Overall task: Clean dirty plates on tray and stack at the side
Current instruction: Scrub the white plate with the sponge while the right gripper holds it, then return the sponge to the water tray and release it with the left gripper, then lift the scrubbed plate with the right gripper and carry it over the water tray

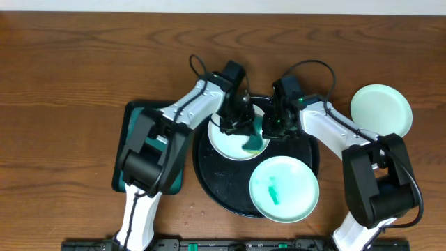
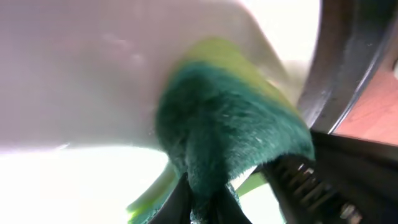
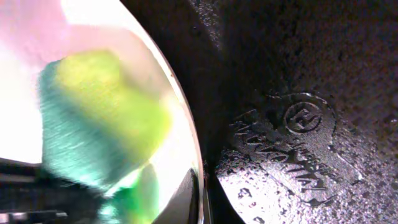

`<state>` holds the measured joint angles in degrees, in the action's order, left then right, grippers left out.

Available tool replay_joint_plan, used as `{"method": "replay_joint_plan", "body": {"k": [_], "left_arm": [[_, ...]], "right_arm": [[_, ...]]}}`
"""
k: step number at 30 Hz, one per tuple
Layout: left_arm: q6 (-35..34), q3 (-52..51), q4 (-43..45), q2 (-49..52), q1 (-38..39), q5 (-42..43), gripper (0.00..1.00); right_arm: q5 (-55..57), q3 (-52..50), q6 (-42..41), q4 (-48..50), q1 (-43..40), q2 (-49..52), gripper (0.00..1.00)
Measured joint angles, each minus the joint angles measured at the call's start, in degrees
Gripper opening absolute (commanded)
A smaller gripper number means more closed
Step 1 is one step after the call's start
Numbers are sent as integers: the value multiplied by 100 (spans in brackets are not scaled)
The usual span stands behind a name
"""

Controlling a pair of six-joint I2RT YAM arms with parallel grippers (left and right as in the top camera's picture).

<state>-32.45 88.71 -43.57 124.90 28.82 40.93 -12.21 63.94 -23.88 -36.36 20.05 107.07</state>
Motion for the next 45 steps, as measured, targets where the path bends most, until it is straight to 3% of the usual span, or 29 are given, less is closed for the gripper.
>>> {"method": "replay_joint_plan", "body": {"k": [5, 15, 20, 29, 39, 45], "left_arm": [[168, -33, -660, -404, -238, -691, 7], [245, -90, -2465, -2177, -348, -3676, 7], [227, -129, -2903, -2330, -553, -4586, 7], [291, -706, -2422, -2306, -1167, -4881, 7], [511, -1751, -1198, -2299, -1613, -4776, 7], [575, -2192, -994, -2288, -1985, -4682, 7]], "right_arm": [[-4, 0, 2, 26, 2, 0, 1], [-7, 0, 2, 26, 2, 0, 1], [-20, 0, 24, 24, 2, -11, 1], [20, 0, 173, -232, 2, -929, 1], [190, 0, 343, -848, 2, -2181, 1], [-20, 2, -105, -1567, 0, -2411, 1]]}}
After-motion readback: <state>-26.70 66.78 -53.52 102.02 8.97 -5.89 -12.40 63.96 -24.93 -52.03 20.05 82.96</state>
